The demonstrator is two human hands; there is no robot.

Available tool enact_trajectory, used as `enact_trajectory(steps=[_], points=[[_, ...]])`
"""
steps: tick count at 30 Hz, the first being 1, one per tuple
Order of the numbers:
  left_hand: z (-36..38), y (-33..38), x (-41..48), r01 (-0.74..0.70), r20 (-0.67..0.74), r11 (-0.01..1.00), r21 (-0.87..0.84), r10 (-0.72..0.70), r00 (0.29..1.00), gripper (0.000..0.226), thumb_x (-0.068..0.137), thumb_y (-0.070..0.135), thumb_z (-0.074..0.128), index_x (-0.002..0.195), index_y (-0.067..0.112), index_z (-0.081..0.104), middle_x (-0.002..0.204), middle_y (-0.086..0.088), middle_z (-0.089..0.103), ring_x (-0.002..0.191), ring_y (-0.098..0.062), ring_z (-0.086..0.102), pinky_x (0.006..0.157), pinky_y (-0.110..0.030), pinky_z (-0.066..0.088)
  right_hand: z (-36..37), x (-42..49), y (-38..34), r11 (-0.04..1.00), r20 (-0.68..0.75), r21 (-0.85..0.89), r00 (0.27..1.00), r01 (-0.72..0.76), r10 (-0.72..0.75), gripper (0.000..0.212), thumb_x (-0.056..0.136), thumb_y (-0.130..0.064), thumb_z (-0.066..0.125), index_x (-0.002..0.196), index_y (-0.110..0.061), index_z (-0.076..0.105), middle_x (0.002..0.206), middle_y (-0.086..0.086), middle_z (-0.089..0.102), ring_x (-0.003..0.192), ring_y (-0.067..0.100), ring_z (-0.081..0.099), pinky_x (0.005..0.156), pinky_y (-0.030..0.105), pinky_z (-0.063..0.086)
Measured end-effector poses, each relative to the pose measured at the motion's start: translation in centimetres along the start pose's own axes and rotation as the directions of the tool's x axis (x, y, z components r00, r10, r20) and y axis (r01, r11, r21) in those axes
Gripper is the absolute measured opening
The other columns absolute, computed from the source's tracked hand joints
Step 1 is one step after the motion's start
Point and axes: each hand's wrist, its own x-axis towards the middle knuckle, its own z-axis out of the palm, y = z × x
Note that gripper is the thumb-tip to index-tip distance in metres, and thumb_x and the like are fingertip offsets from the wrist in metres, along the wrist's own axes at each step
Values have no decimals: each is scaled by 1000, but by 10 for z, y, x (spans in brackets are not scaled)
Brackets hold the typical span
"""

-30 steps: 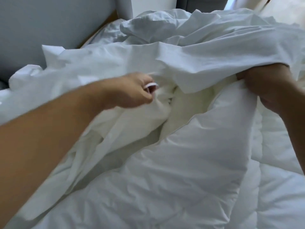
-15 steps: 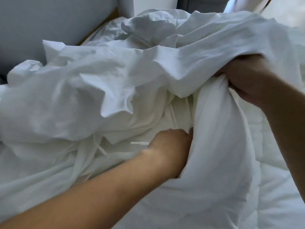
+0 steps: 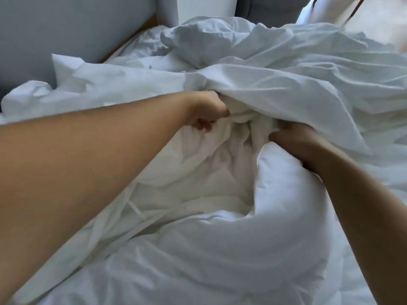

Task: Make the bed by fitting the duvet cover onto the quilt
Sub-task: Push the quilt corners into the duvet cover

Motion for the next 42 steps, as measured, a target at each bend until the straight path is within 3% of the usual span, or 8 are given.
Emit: enact_trajectory(steps=[4, 9, 14, 27, 32, 36, 39, 42], points=[[-35, 27, 4, -227, -522, 970, -87, 150, 840, 51, 94, 44, 62, 138, 20, 53, 125, -2, 63, 107, -23, 61, 84, -27, 48, -13, 2, 7, 1000, -67, -3, 998, -16, 16, 80, 77, -20, 56, 151, -38, 34, 148, 2, 50, 130, 31, 50, 104, 36, 43], [16, 17, -1, -60, -6, 952, -299, 61, 998, 18, 99, 16, 51, 109, 4, 60, 88, -16, 70, 69, -27, 64, 75, -40, 58, 10, 22, 28, 970, -2, -40, 971, -240, 240, 60, 66, -67, 60, 102, -20, 63, 125, 9, 63, 99, 22, 61, 85, 29, 40], [82, -11, 16, 75, 284, 987, -142, -32, 958, 23, 93, 12, 63, 116, 8, 60, 108, -14, 68, 92, -30, 70, 80, -45, 61, 55, 69, 67, 917, 106, -294, 944, -271, 313, 49, 109, -36, 32, 150, -11, 33, 158, 12, 32, 147, 28, 26, 120, 36, 14], [50, -1, 29, -95, -43, 989, -109, 91, 995, 14, 93, 11, 53, 100, 11, 65, 88, -11, 64, 75, -27, 62, 53, -25, 52, 75, 56, 75, 879, 116, -456, 970, -138, 212, 56, 102, -36, 45, 151, -11, 36, 160, 15, 28, 147, 29, 28, 117, 39, 21], [47, 6, 10, -235, -140, 964, -128, 217, 966, 25, 96, 11, 53, 119, 10, 64, 117, -13, 67, 108, -29, 63, 97, -39, 53, 31, 22, 47, 979, -36, 50, 979, -198, 200, 26, 100, -17, 50, 121, -5, 61, 138, 24, 54, 127, 34, 51, 94, 32, 37], [56, -2, -6, -401, -326, 877, -265, 310, 893, 33, 99, 6, 46, 120, 17, 70, 121, -4, 69, 105, -19, 64, 93, -28, 51, -42, -17, -2, 929, -540, 295, 841, 223, -30, 23, 86, -24, 45, 80, -10, 62, 80, 5, 61, 82, 22, 56, 74, 39, 45], [53, -6, -13, -439, -382, 840, -319, 310, 870, 29, 98, 5, 50, 117, 14, 70, 114, -19, 70, 96, -22, 64, 80, -29, 48, -65, -18, -58, 767, -689, 291, 682, 571, -246, 49, 88, -23, 46, 133, -22, 63, 104, -17, 67, 91, 0, 59, 91, 27, 49], [49, -38, -17, -105, -202, 918, -382, 28, 979, 48, 107, 22, 36, 139, -13, 44, 143, -37, 45, 135, -41, 44, 88, -26, 33, -20, 2, -99, 834, -517, 151, 762, 531, -391, 59, 91, -25, 47, 149, -15, 45, 138, 4, 61, 123, 16, 56, 108, 28, 39]])
